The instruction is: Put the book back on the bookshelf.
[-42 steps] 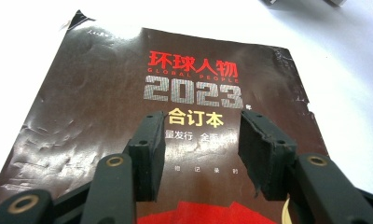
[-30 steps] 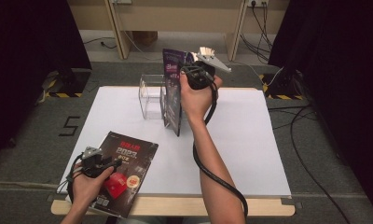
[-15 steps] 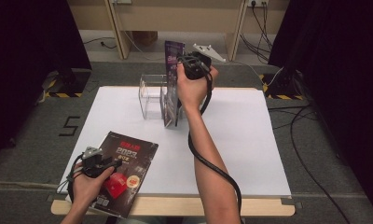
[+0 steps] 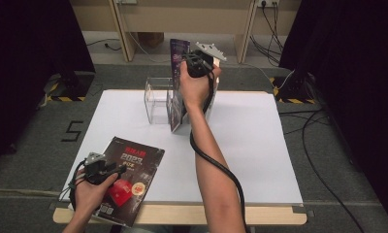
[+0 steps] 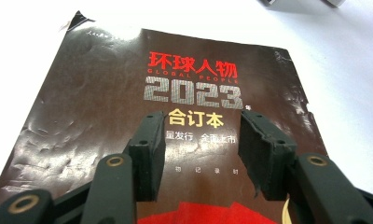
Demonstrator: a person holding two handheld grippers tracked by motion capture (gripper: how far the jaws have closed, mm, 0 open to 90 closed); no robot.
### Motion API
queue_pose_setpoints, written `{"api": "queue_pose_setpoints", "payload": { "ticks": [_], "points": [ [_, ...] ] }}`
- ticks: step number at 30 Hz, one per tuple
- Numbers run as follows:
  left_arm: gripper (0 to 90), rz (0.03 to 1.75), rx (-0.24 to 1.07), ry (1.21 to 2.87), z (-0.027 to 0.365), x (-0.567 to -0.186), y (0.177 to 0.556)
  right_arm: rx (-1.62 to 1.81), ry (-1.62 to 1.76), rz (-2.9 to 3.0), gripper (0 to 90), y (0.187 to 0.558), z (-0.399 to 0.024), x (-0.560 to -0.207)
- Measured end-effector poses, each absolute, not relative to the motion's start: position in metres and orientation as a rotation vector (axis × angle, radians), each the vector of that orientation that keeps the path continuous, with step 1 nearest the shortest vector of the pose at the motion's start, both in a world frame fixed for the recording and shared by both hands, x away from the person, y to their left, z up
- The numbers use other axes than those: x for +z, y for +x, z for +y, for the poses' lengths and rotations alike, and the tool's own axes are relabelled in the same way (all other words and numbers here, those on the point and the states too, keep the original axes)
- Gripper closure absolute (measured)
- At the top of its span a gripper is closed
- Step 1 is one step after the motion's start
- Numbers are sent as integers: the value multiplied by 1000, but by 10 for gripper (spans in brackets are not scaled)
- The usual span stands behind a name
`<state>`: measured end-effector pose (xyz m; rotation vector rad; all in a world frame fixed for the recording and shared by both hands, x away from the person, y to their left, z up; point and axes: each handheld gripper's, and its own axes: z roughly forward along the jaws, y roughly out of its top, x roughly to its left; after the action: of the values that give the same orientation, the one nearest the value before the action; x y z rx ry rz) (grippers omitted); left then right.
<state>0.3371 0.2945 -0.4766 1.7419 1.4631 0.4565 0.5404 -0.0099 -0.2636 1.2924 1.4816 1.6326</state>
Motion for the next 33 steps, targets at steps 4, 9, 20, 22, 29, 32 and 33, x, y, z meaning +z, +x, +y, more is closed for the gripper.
{"api": "queue_pose_setpoints", "payload": {
  "ticks": [4, 9, 20, 22, 29, 32, 33],
  "points": [
    [507, 1464, 461, 1735, 295, -477, 337, 1632, 1305, 1460, 847, 546, -7, -274],
    [507, 1466, 457, 1736, 296, -477, 337, 1587, 1301, 1501, 845, 547, 0, -294],
    [505, 1476, 449, 1738, 297, -479, 335, 1520, 1228, 1591, 815, 511, -1, -307],
    [505, 1474, 448, 1739, 296, -480, 335, 1527, 1232, 1624, 811, 503, -3, -307],
    [503, 1476, 439, 1739, 294, -481, 333, 1481, 1300, 1721, 774, 475, -19, -314],
    [503, 1470, 436, 1750, 293, -482, 333, 1455, 1316, 1738, 774, 469, -23, -316],
    [503, 1470, 435, 1749, 292, -481, 333, 1455, 1326, 1753, 774, 467, -26, -317]
  ]
}}
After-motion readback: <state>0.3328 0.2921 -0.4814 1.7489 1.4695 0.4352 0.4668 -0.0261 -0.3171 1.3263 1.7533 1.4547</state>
